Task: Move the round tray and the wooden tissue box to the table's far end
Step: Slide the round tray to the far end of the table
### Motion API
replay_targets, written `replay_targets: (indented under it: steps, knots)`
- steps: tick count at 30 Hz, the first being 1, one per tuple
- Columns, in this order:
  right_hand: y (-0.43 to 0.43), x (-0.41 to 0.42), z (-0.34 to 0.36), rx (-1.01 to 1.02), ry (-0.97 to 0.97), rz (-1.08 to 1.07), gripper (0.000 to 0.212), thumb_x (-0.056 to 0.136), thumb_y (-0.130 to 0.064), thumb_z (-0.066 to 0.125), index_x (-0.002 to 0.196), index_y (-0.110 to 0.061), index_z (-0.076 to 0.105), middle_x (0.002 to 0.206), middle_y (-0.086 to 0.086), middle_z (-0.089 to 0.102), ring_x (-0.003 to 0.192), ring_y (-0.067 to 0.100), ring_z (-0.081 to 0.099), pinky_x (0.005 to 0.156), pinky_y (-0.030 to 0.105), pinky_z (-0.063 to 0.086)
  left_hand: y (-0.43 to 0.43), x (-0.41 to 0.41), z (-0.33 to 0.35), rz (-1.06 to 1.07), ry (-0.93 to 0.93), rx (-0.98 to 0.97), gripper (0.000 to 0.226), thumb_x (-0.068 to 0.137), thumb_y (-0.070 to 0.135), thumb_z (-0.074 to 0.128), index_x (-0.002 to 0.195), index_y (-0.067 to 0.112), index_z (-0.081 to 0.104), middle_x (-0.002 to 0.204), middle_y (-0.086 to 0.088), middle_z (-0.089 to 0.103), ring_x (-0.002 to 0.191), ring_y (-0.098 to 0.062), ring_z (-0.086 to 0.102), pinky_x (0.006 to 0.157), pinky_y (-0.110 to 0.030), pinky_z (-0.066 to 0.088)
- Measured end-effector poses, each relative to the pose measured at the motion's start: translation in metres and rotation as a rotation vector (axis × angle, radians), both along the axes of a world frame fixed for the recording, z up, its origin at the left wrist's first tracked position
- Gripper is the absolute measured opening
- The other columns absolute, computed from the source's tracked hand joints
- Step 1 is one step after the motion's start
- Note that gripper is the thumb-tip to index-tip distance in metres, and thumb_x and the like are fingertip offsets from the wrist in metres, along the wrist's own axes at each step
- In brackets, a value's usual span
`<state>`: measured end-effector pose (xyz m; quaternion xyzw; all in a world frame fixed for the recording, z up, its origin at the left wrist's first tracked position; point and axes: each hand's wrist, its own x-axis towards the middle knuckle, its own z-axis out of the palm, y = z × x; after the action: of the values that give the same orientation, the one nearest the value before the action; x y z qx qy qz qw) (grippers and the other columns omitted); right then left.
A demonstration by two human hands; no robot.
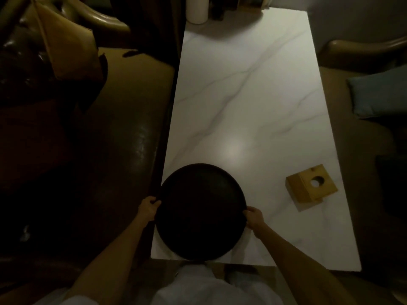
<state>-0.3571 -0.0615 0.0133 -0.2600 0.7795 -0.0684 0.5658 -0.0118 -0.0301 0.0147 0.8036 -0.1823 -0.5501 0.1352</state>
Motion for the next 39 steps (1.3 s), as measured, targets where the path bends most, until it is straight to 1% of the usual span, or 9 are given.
replay_targets:
  steps: [6, 11, 15, 17, 21, 25, 29, 35, 39]
  knots:
    - [-0.053, -0.043, 0.042, -0.045, -0.065, 0.074, 0.031, 0.099, -0.007, 0.053, 0.121, 0.014, 0.062, 0.127, 0.029, 0.063, 0.102, 0.037, 0.061, 0.099, 0.049, 0.052, -0.045, -0.040, 0.055, -0.029, -0.047, -0.151, 0.049, 0.098, 0.019, 0.054, 0.139, -0.004, 0.040, 0.141, -0.026, 0.046, 0.127, -0.041, 0.048, 0.103, -0.053, 0.046]
    - [-0.154, -0.101, 0.113, -0.314, -0.149, 0.221, 0.039, 0.100, -0.019, 0.058, 0.119, 0.015, 0.062, 0.107, 0.020, 0.063, 0.096, 0.030, 0.059, 0.089, 0.042, 0.054, -0.116, -0.086, 0.143, -0.032, -0.099, -0.437, 0.035, 0.095, 0.014, 0.058, 0.116, -0.015, 0.056, 0.115, -0.032, 0.060, 0.109, -0.044, 0.059, 0.096, -0.053, 0.050]
    - [-0.231, -0.146, 0.198, -0.580, -0.110, 0.355, 0.043, 0.097, -0.026, 0.062, 0.104, 0.016, 0.064, 0.099, 0.025, 0.066, 0.093, 0.037, 0.065, 0.094, 0.054, 0.056, -0.149, -0.144, 0.225, -0.013, -0.222, -0.660, 0.032, 0.087, 0.018, 0.071, 0.102, -0.008, 0.061, 0.081, -0.015, 0.060, 0.100, -0.048, 0.063, 0.054, -0.034, 0.049]
    - [-0.257, -0.175, 0.243, -0.729, -0.053, 0.427, 0.054, 0.091, -0.037, 0.070, 0.111, 0.011, 0.059, 0.104, 0.025, 0.066, 0.098, 0.038, 0.067, 0.091, 0.056, 0.056, -0.154, -0.185, 0.258, 0.062, -0.246, -0.748, 0.045, 0.081, 0.026, 0.077, 0.111, -0.004, 0.059, 0.097, -0.013, 0.065, 0.104, -0.041, 0.064, 0.063, -0.033, 0.054]
    - [-0.267, -0.238, 0.303, -0.965, 0.071, 0.476, 0.069, 0.082, -0.051, 0.075, 0.123, -0.005, 0.043, 0.108, 0.008, 0.054, 0.096, 0.024, 0.058, 0.080, 0.039, 0.056, -0.145, -0.256, 0.294, 0.163, -0.288, -0.896, 0.072, 0.074, 0.031, 0.082, 0.132, 0.011, 0.045, 0.133, -0.014, 0.056, 0.120, -0.035, 0.057, 0.098, -0.054, 0.051]
    - [-0.259, -0.304, 0.316, -1.081, 0.116, 0.480, 0.067, 0.082, -0.048, 0.077, 0.123, -0.007, 0.043, 0.105, 0.004, 0.051, 0.091, 0.020, 0.055, 0.061, 0.024, 0.043, -0.128, -0.313, 0.306, 0.172, -0.291, -0.908, 0.067, 0.071, 0.035, 0.083, 0.124, 0.013, 0.048, 0.120, -0.007, 0.060, 0.111, -0.032, 0.061, 0.083, -0.044, 0.057]
    - [-0.223, -0.351, 0.310, -1.075, 0.125, 0.443, 0.066, 0.082, -0.049, 0.076, 0.122, -0.007, 0.044, 0.105, 0.004, 0.052, 0.091, 0.020, 0.056, 0.066, 0.027, 0.045, -0.102, -0.364, 0.308, 0.162, -0.314, -0.943, 0.052, 0.074, 0.034, 0.080, 0.111, 0.019, 0.048, 0.099, 0.003, 0.055, 0.102, -0.027, 0.059, 0.070, -0.031, 0.052]
    - [-0.186, -0.383, 0.269, -1.012, 0.116, 0.537, 0.065, 0.082, -0.051, 0.076, 0.121, -0.010, 0.047, 0.103, 0.001, 0.054, 0.090, 0.018, 0.056, 0.057, 0.018, 0.039, -0.036, -0.408, 0.260, 0.253, -0.352, -0.837, 0.053, 0.075, 0.034, 0.080, 0.109, 0.010, 0.046, 0.114, -0.013, 0.056, 0.105, -0.034, 0.058, 0.082, -0.048, 0.054]
    - [-0.176, -0.380, 0.225, -0.990, 0.126, 0.611, 0.063, 0.082, -0.050, 0.076, 0.120, -0.009, 0.045, 0.102, 0.002, 0.052, 0.088, 0.019, 0.054, 0.069, 0.029, 0.045, -0.004, -0.435, 0.229, 0.327, -0.397, -0.782, 0.065, 0.074, 0.046, 0.078, 0.117, 0.011, 0.043, 0.124, -0.016, 0.055, 0.109, -0.036, 0.059, 0.091, -0.057, 0.053]
